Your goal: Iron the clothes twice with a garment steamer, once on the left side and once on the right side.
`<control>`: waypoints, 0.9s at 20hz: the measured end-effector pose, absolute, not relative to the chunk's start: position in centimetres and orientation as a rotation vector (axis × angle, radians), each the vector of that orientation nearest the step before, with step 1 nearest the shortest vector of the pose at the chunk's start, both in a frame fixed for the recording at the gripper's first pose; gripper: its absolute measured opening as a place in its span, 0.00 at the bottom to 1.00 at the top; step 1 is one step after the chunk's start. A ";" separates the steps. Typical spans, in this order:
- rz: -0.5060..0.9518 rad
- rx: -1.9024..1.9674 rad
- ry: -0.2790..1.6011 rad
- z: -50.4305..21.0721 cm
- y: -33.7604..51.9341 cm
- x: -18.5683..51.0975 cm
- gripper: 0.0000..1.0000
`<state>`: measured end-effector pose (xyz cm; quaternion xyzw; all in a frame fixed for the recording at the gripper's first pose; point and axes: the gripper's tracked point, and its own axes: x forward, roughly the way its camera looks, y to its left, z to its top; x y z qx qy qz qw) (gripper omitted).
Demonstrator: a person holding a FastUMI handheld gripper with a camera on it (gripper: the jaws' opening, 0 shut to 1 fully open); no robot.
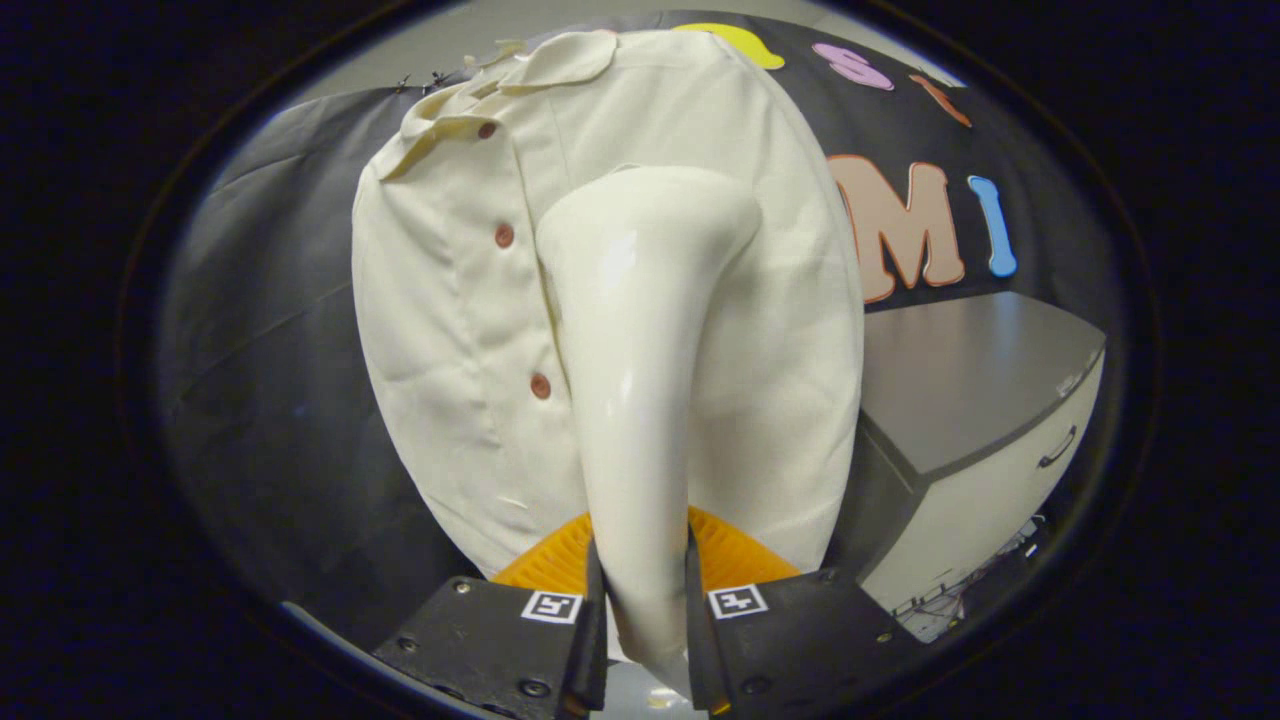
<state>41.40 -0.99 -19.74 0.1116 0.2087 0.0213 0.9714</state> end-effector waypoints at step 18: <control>0.064 0.258 0.621 -30.2 -1.2 36.7 0.32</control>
